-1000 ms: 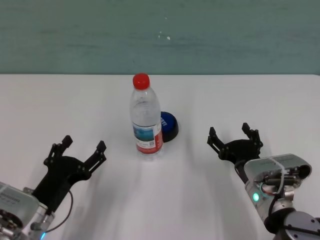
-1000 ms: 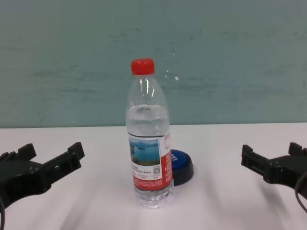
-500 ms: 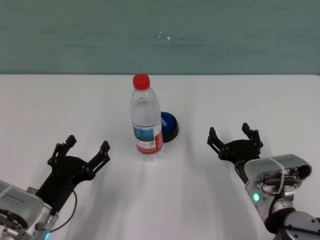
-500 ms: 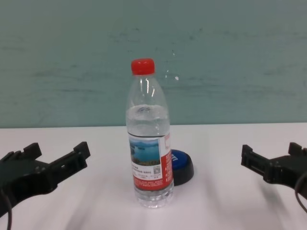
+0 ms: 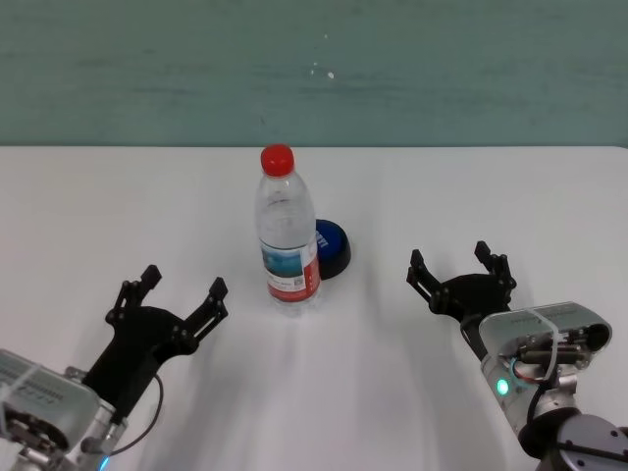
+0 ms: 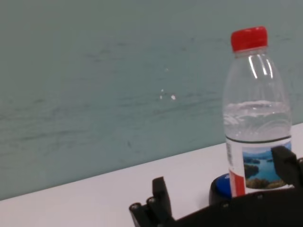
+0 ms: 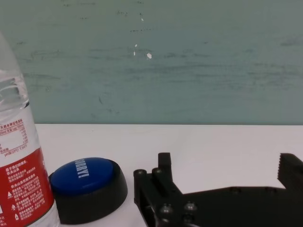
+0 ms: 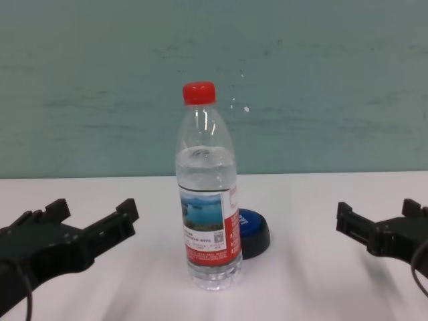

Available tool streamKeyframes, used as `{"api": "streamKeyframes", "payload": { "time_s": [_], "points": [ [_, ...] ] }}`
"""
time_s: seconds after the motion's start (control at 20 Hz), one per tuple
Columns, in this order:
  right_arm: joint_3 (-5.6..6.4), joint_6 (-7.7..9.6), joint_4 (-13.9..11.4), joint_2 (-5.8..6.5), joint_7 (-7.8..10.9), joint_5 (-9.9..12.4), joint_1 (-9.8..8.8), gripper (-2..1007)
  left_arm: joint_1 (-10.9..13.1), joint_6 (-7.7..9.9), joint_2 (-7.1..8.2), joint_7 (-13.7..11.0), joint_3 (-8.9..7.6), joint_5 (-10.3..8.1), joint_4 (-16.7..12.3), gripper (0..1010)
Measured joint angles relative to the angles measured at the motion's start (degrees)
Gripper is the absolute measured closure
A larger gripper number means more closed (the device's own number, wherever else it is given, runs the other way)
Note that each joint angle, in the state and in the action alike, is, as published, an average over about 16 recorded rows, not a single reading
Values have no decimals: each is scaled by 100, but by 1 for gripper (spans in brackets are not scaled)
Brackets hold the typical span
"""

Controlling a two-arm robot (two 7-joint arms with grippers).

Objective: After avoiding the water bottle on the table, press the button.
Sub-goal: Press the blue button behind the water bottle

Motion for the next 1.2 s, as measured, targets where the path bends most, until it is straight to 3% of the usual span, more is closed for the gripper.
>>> {"api": "streamKeyframes", "payload": {
  "time_s": [1.2],
  "points": [
    [0, 0, 0, 0, 0, 0, 0, 1, -87, 9, -199, 145, 255, 292, 47, 0]
  ]
}}
